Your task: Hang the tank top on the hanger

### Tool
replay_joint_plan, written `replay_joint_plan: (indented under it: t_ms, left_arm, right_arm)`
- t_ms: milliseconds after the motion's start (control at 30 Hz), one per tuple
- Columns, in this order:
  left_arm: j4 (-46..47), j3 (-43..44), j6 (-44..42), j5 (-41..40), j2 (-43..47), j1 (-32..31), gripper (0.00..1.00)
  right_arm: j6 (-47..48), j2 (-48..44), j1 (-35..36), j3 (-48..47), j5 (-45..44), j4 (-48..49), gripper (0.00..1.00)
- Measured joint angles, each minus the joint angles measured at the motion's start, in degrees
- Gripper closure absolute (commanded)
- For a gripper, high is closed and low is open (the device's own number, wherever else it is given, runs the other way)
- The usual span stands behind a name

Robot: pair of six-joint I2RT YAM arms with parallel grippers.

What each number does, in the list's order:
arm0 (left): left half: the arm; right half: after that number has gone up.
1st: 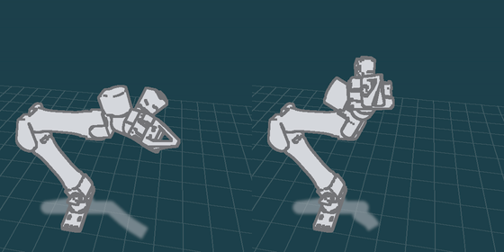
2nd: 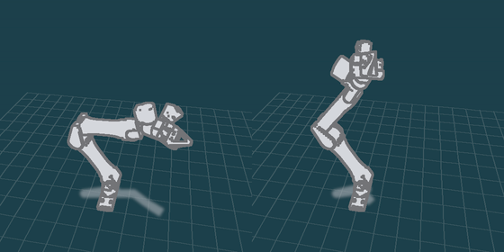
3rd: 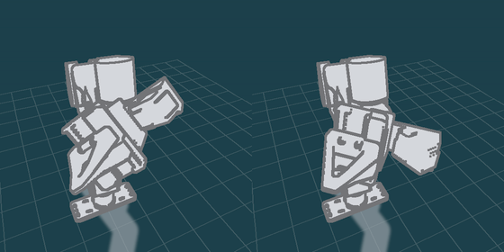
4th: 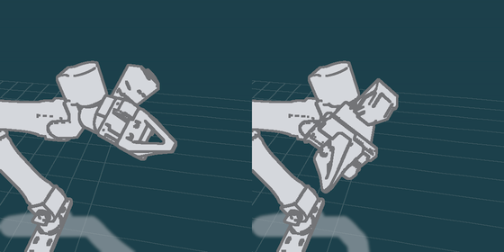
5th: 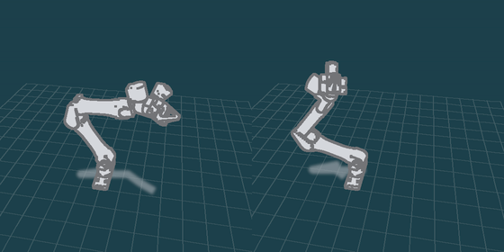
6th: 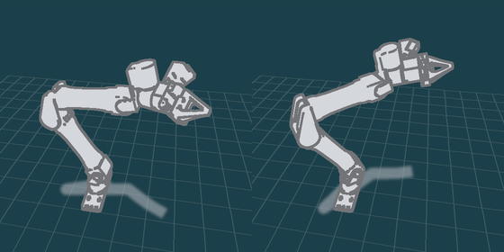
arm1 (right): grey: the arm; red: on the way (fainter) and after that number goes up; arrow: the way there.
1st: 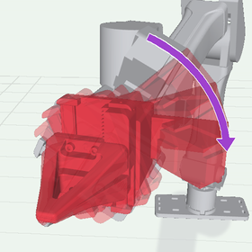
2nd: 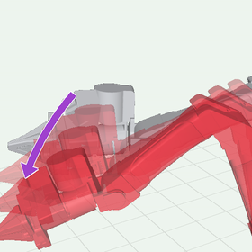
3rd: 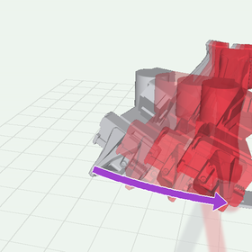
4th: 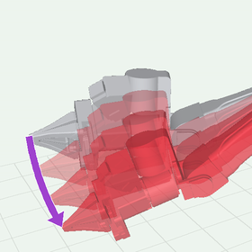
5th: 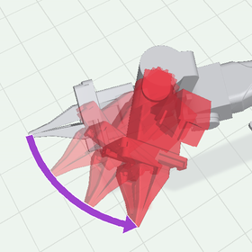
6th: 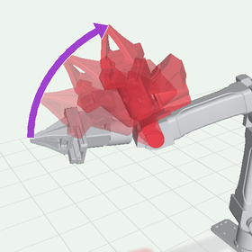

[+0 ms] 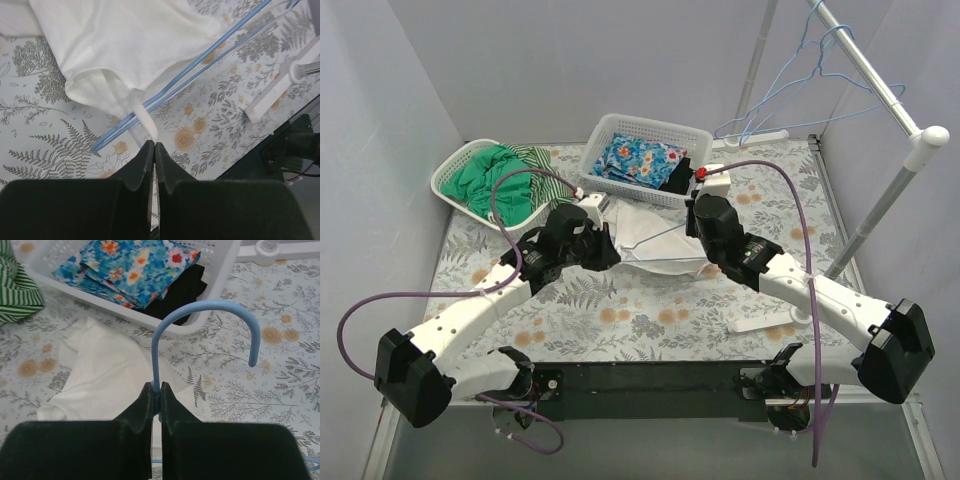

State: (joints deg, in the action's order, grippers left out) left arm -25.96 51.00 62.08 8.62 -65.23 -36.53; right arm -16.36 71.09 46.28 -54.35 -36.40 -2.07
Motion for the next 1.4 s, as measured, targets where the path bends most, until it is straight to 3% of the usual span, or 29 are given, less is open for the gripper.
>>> replay_joint_plan:
  t_ms: [367,733,833,900,1067,1167,1400]
  left_arm:
    - [-3.5,10.1,0.6,-0.1,6.4,0.0,0.99]
    - [-6.7,23.0,-1.5,-4.7,9.6,0.0,0.77]
    - [-6.7,25.2,-2.4,-7.5,11.0,0.0,0.76]
    - [-6.7,26.2,-2.9,-8.7,11.6,0.0,0.56]
    - [-6.7,29.7,-4.5,-11.6,12.1,0.0,0.41]
    - [-6.0,31.5,-5.8,-13.1,12.1,0.0,0.41]
    - [1.4,32.4,-11.6,-17.8,13.0,0.0,0.53]
  right_arm:
    - [0.7,4.2,8.3,-9.7,-3.0,-0.6,0.99]
    - [12.5,12.7,12.3,-36.6,-5.1,-2.1,0.99]
    - [16.0,13.7,12.3,-41.3,-5.2,-1.8,0.99]
    - [18.0,14.1,12.3,-43.3,-5.2,-1.5,0.99]
    - [21.4,15.2,12.3,-46.0,-5.2,-1.4,0.99]
    - [23.0,16.2,12.3,-47.6,-4.5,-1.6,0.99]
    - [28.0,19.3,12.9,-57.0,0.0,-2.3,0.99]
